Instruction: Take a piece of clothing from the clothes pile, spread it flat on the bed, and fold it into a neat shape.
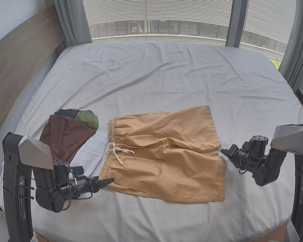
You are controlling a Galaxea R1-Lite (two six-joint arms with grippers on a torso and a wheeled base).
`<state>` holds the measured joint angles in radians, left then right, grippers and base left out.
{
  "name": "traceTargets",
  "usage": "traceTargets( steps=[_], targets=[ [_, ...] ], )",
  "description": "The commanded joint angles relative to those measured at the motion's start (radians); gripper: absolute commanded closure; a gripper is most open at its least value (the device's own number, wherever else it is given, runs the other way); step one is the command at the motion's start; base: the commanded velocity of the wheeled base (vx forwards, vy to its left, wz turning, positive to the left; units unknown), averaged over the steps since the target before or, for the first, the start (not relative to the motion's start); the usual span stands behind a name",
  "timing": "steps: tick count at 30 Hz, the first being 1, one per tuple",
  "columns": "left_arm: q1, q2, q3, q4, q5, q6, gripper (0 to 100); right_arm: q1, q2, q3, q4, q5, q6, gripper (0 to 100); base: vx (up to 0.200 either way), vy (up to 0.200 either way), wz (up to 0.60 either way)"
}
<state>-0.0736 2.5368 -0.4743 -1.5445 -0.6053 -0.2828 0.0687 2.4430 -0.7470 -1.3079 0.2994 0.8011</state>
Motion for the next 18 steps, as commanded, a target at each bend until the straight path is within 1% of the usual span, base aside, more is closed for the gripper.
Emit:
traceTargets(
  steps=[1,3,4,9,18],
  targets=[
    [0.002,0.007,-0.001,0.0,-0.001,0.001,0,-0.014,-0.004,0.011,0.013,0.003,-0.006,100,0.0,0.0,0.0],
    [0.002,0.008,-0.003,0.0,-0.001,0.001,0,-0.015,-0.009,0.031,0.029,0.003,-0.016,100,0.0,0.0,0.0],
    [0.002,0.008,-0.003,0.0,-0.001,0.001,0,-0.015,-0.009,0.031,0.033,0.003,-0.017,0,0.0,0.0,0.0],
    [0.002,0.007,-0.001,0.0,-0.001,0.001,0,-0.004,-0.007,0.041,0.033,0.003,-0.033,0,0.0,0.0,0.0],
    [0.002,0.005,-0.001,0.0,-0.001,0.001,0,0.034,-0.005,0.052,0.036,0.003,-0.026,0,0.0,0.0,0.0]
  ],
)
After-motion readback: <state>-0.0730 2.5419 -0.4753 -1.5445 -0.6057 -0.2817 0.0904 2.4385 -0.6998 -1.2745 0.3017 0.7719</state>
